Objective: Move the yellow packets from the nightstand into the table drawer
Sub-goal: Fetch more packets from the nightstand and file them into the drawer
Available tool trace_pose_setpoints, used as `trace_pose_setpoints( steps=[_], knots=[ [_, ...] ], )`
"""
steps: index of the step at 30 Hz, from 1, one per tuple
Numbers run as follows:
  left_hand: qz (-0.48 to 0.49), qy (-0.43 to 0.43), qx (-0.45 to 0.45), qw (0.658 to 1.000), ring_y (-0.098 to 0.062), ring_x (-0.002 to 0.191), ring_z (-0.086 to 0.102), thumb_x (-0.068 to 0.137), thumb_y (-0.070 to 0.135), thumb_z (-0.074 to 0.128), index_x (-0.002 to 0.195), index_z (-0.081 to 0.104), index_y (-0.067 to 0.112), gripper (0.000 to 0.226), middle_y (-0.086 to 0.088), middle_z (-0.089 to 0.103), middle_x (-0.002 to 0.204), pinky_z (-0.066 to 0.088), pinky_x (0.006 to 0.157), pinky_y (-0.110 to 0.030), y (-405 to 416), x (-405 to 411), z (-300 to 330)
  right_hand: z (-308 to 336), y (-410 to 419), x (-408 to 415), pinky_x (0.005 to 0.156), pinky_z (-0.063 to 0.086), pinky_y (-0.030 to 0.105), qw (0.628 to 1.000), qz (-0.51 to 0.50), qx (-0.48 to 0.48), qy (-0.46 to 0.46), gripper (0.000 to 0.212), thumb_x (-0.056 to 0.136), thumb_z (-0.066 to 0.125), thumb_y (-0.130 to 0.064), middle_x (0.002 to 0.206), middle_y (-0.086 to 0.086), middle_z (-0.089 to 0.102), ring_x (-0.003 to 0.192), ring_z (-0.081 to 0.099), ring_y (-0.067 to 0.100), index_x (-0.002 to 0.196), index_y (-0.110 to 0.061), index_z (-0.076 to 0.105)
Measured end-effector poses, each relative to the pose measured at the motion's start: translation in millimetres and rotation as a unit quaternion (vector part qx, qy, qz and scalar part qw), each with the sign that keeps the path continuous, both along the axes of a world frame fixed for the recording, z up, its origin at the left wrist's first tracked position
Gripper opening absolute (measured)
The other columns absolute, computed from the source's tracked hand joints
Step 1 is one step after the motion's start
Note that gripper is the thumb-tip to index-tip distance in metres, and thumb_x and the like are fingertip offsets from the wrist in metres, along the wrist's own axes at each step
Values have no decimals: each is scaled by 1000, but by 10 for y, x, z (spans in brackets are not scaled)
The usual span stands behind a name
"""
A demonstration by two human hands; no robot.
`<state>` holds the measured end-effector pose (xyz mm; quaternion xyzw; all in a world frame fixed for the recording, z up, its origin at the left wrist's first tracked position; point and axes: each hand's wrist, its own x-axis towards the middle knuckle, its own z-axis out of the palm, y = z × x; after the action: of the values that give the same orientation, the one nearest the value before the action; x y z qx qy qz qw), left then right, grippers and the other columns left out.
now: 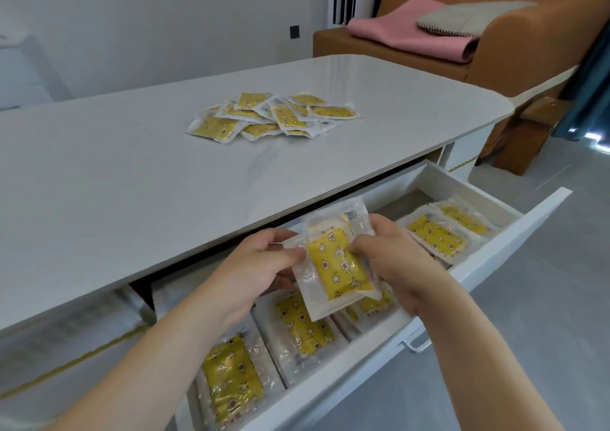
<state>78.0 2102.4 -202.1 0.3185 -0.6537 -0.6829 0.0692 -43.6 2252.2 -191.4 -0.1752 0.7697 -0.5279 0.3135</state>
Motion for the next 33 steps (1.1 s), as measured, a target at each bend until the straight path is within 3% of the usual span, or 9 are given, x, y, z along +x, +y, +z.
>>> trace_pose_setpoints(
  steps=[3, 5, 10, 15, 20, 24, 27, 29, 33],
  knots=[
    [-25, -56, -84, 995, -24, 67, 63, 87, 0, 66, 93, 68, 8, 11, -15, 71, 82, 50, 63, -34, -107, 48, -81, -39, -35, 45, 88, 54, 55, 999, -2, 30, 28, 22, 85, 55, -8, 99, 12, 71, 93, 69, 34, 98, -24, 62],
    [-51, -111, -151, 981, -22, 58, 58, 84, -3, 65, 83, 65, 10, 14, -10, 66, 69, 47, 58, -33, -159, 80, -135, -49, -40, 47, 86, 55, 54, 998, -31, 35, 29, 21, 87, 52, -7, 98, 12, 71, 91, 69, 33, 92, -26, 60],
    [-62, -202, -166, 963, -29, 58, 66, 84, -6, 59, 87, 61, 11, 18, -13, 67, 77, 58, 53, -37, -171, 146, -348, -57, -70, 104, 85, 56, 50, 994, -51, 69, 75, 20, 90, 43, -11, 99, 9, 68, 92, 66, 31, 94, -27, 55],
    [-64, -222, -199, 952, -25, 51, 70, 86, 3, 49, 88, 54, 14, 12, -12, 70, 78, 40, 39, -19, -76, 179, -443, -63, -110, 120, 81, 55, 45, 989, -74, 82, 101, 20, 95, 39, -14, 96, 6, 66, 88, 65, 27, 102, -26, 54],
    [-117, -257, -256, 924, -27, 62, 72, 87, 10, 50, 93, 61, 10, 13, -16, 73, 79, 55, 55, -31, -108, 252, -301, -33, -134, 136, 82, 56, 48, 988, -87, 80, 102, 21, 93, 41, -12, 95, 8, 69, 87, 67, 28, 95, -24, 58],
    [-131, -250, -373, 884, -15, 77, 63, 91, 19, 49, 103, 62, 17, 18, -2, 67, 95, 50, 68, -29, -305, 303, -213, -20, -185, 213, 83, 56, 52, 992, -23, 93, 84, 19, 86, 50, -7, 97, 15, 70, 88, 69, 34, 98, -14, 63],
    [-86, -140, -270, 949, -15, 97, 61, 96, 25, 56, 125, 57, 21, 30, 3, 63, 114, 51, 83, -29, -403, 324, -219, -42, -259, 317, 83, 58, 51, 991, 57, 109, 54, 13, 86, 60, -7, 95, 14, 72, 85, 71, 30, 97, -12, 64],
    [-69, -100, -199, 972, -16, 101, 62, 94, 26, 62, 127, 56, 23, 33, 3, 62, 116, 52, 89, -31, -415, 353, -236, -65, -318, 391, 84, 57, 53, 988, 94, 117, 47, 12, 86, 64, -8, 94, 13, 73, 86, 72, 31, 97, -12, 65],
    [-98, -118, -182, 971, -14, 74, 65, 93, 12, 63, 102, 66, 14, 10, -5, 71, 92, 52, 64, -27, -463, 439, -201, -92, -398, 524, 75, 59, 43, 983, 126, 122, 53, 9, 87, 65, -9, 88, 10, 73, 77, 70, 26, 95, -11, 67]
  ],
)
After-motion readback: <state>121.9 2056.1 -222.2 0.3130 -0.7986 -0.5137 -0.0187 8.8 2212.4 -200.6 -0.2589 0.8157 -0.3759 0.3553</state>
